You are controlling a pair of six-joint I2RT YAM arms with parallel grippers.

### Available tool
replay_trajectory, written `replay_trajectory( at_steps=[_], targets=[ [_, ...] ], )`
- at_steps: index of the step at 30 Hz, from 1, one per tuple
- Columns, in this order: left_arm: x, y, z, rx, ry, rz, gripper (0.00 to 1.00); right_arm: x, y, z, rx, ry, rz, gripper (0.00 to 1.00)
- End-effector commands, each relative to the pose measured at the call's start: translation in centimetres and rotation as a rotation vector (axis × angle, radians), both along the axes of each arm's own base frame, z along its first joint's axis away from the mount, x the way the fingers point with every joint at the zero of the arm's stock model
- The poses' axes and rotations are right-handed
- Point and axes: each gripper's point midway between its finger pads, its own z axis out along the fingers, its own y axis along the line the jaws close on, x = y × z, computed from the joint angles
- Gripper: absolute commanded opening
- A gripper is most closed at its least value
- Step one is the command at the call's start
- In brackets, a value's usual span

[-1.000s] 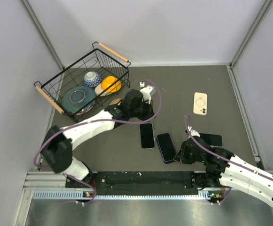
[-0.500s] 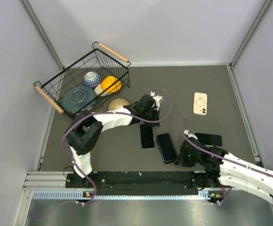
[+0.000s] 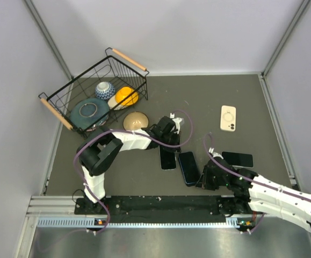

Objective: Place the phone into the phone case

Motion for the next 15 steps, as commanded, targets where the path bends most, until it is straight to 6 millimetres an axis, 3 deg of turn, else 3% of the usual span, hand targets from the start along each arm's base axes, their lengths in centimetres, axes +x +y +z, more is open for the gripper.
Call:
replay_trajectory(
  at_steps=[1, 15],
  targets=[
    [-0.4, -1.4, 0.2, -0.067, -0.008, -0.021, 0.0, 1.1, 1.6, 1.0, 0.08, -0.046, -0.024, 0.0],
    [-3.1, -0.7, -1.3, -0.013, 0.007, -0.016, 0.0, 2.0, 2.2, 0.6, 0.075, -0.056, -0.042, 0.0]
  ],
)
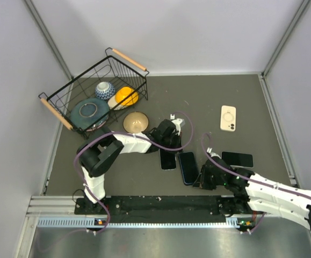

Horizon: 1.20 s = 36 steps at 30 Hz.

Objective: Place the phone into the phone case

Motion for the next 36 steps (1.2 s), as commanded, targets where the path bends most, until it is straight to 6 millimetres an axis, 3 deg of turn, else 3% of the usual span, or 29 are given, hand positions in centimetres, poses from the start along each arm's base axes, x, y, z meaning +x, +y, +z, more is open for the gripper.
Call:
replay_trajectory(
  at_steps=[1, 6, 7, 9, 10, 11, 12, 13, 18, 23, 24, 27, 29, 31, 34, 35, 36],
  targets=[
    [-2.8, 0.4, -1.1, 0.038, 0.051, -0.028, 0.0, 1.7, 0.9, 0.7, 0.035, -0.072, -0.034, 0.0],
    [-2.1, 0.7, -0.2, 0.063, 0.035, 0.0, 0.0, 1.9, 1.1, 1.1, 0.033, -0.094, -0.01, 0.0],
    [-1.1, 0.1, 1.4, 0.045, 0.0, 0.009, 0.0, 1.6, 1.0, 1.1, 0.031, -0.087, 0.006, 0.03],
    [-0.5, 0.8, 2.2, 0.095, 0.0, 0.035, 0.06, 1.2, 1.7, 2.3, 0.063, -0.104, 0.064, 0.1],
    [0.7, 0.2, 4.4, 0.066, -0.032, 0.045, 0.08, 1.0, 1.7, 2.6, 0.065, -0.109, 0.087, 0.12],
    [1.1, 0.2, 5.2, 0.064, -0.037, 0.052, 0.12, 1.1, 2.0, 3.6, 0.08, -0.127, 0.107, 0.15],
    [1.3, 0.3, 6.0, 0.061, -0.035, 0.063, 0.25, 1.1, 2.1, 4.1, 0.083, -0.149, 0.128, 0.2],
    [2.1, 0.4, 7.7, 0.032, -0.033, 0.105, 0.31, 1.1, 1.8, 4.3, 0.069, -0.154, 0.135, 0.22],
    [1.1, 0.8, 10.3, -0.056, 0.006, 0.117, 0.36, 2.7, 0.8, 6.1, -0.01, -0.254, 0.149, 0.29],
    [-0.7, 1.6, 9.7, -0.089, 0.036, 0.101, 0.36, 5.2, -0.8, 7.6, -0.058, -0.303, 0.092, 0.34],
    [-1.6, 2.3, 8.7, -0.089, 0.064, 0.113, 0.36, 5.9, -1.4, 7.6, -0.048, -0.294, 0.083, 0.38],
    [-3.2, 1.9, 8.5, -0.196, 0.109, 0.098, 0.35, 7.0, -2.2, 7.4, -0.018, -0.282, 0.056, 0.52],
    [-4.0, 1.3, 8.7, -0.238, 0.12, 0.074, 0.35, 7.1, -1.9, 7.4, 0.002, -0.277, 0.058, 0.54],
    [-5.2, 0.8, 7.7, -0.212, 0.135, 0.048, 0.36, 7.6, -2.0, 7.5, -0.005, -0.288, 0.04, 0.59],
    [-6.1, 0.2, 5.9, -0.181, 0.173, 0.022, 0.38, 8.4, -2.2, 6.8, -0.024, -0.282, 0.018, 0.7],
    [-6.2, -0.2, 5.9, -0.201, 0.186, 0.011, 0.38, 8.5, -2.2, 6.2, -0.031, -0.265, 0.019, 0.84],
    [-6.5, -0.2, 5.0, -0.195, 0.211, 0.018, 0.38, 8.4, -2.0, 5.9, -0.005, -0.245, 0.03, 0.85]
  ],
)
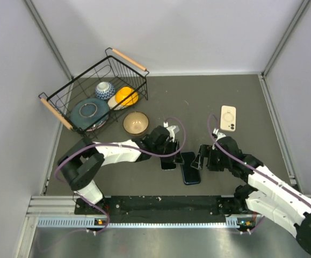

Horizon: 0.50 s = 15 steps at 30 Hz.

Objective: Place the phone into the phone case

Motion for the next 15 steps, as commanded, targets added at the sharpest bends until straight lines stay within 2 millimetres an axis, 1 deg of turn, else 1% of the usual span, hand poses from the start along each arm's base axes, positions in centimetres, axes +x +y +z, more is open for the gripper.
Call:
replay_trajectory(
  at_steps=[1, 4, 6, 8, 10, 11, 15],
  targets=[
    [-0.2, -2.4, 0.6, -0.102, 0.017, -0.027, 0.38, 1.7, 0.4, -0.6, 0.066, -0.017, 0.002, 0.85],
    [0.0, -2.2, -0.4, -0.069, 0.02, -0.007, 0.38, 1.6, 0.8, -1.3, 0.161, 0.0, 0.005, 0.84],
    [0.1, -2.0, -0.9, -0.052, 0.022, -0.003, 0.37, 1.8, 0.7, -1.3, 0.173, -0.011, -0.012, 0.84],
    [0.2, -2.1, -1.0, -0.052, 0.015, -0.01, 0.37, 1.7, 0.7, -1.6, 0.179, -0.015, -0.014, 0.84],
    [0.3, -2.0, -1.9, -0.023, 0.016, -0.008, 0.36, 1.5, 0.8, -2.2, 0.183, -0.002, -0.014, 0.84],
    [0.4, -2.1, -2.4, -0.012, 0.022, -0.012, 0.35, 1.6, 1.0, -2.1, 0.198, -0.009, -0.016, 0.84],
    [0.1, -2.3, -3.5, -0.005, 0.06, -0.017, 0.32, 1.2, 1.1, -3.2, 0.215, 0.012, -0.02, 0.84]
  ],
)
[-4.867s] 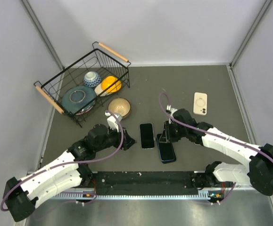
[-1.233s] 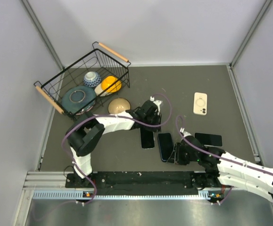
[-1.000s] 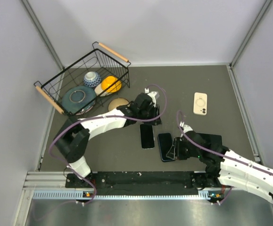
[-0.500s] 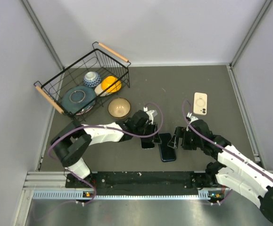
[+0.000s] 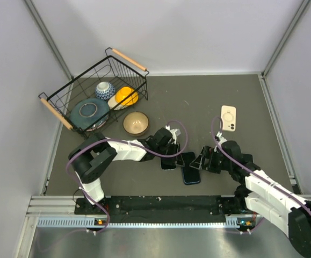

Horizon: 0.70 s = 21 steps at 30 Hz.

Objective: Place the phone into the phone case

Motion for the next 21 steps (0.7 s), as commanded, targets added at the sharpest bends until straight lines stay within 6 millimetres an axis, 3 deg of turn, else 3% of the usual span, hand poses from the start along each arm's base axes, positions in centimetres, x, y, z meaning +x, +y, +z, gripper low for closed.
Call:
replay_trajectory(
  at_steps=[1, 6, 14, 21],
  targets=[
    [0.6, -1.2, 0.0, -0.034, -0.011, -0.006, 0.3, 0.3, 0.7, -0.1, 0.053, -0.013, 0.004, 0.84],
    [0.1, -1.3, -0.2, -0.049, 0.013, -0.012, 0.19, 0.6, 2.0, 1.0, 0.131, -0.03, 0.036, 0.84],
    [-0.5, -0.9, -0.1, -0.057, 0.025, -0.016, 0.15, 0.5, 4.4, 4.6, 0.339, -0.099, 0.102, 0.83],
    [-1.0, -1.0, 0.3, -0.09, 0.038, -0.023, 0.14, 0.4, 4.1, 5.0, 0.372, -0.136, 0.099, 0.7]
  ],
)
